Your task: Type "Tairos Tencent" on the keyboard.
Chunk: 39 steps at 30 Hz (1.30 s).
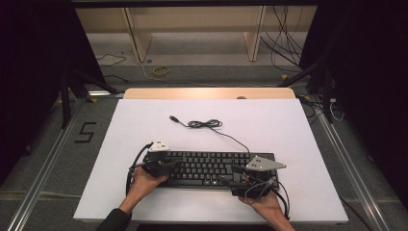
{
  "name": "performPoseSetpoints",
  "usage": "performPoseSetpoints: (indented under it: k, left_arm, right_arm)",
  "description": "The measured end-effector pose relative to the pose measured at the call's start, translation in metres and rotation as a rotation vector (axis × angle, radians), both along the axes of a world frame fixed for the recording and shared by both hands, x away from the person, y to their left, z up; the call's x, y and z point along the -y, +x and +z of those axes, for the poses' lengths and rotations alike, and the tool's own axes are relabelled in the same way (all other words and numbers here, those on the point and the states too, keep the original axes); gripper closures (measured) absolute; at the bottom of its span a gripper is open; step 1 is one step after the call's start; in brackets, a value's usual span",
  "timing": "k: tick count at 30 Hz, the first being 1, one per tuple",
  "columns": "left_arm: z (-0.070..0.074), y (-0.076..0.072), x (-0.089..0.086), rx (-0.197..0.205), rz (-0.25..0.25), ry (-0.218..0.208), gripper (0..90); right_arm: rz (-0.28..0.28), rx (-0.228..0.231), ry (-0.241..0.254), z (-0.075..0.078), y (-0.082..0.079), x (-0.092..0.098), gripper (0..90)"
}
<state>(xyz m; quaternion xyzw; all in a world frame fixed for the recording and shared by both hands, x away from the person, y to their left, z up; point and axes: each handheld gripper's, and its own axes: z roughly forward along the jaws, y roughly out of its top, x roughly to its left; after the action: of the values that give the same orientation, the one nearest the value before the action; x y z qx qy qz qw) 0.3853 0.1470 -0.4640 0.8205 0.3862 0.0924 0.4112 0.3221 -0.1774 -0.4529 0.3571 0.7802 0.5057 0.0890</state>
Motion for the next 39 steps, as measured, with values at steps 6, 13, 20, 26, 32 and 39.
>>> performPoseSetpoints:
  k: [6,13,20,26,32,39]
  left_arm:
    - [-0.002,0.003,0.001,-0.016,-0.003,0.01,88.9]
    - [-0.004,0.006,0.003,-0.023,-0.011,0.026,89.0]
    - [-0.009,0.01,0.01,-0.038,-0.017,0.056,89.0]
    - [-0.011,0.011,0.009,-0.06,-0.013,0.056,89.2]
    - [-0.012,0.01,0.009,-0.055,-0.012,0.054,89.4]
    - [-0.011,0.01,0.009,-0.054,-0.009,0.052,89.1]
  right_arm:
    - [-0.004,0.002,0.005,0.001,-0.002,0.002,36.2]
    - [-0.006,0.002,0.005,0.0,-0.003,0.004,36.0]
    - [-0.008,0.0,0.006,0.0,-0.005,0.005,35.9]
    - [-0.006,0.0,0.006,0.0,-0.005,0.005,35.9]
    - [-0.007,0.004,0.003,0.0,-0.006,0.005,36.0]
    - [-0.016,0.003,0.007,0.0,-0.006,0.01,35.9]
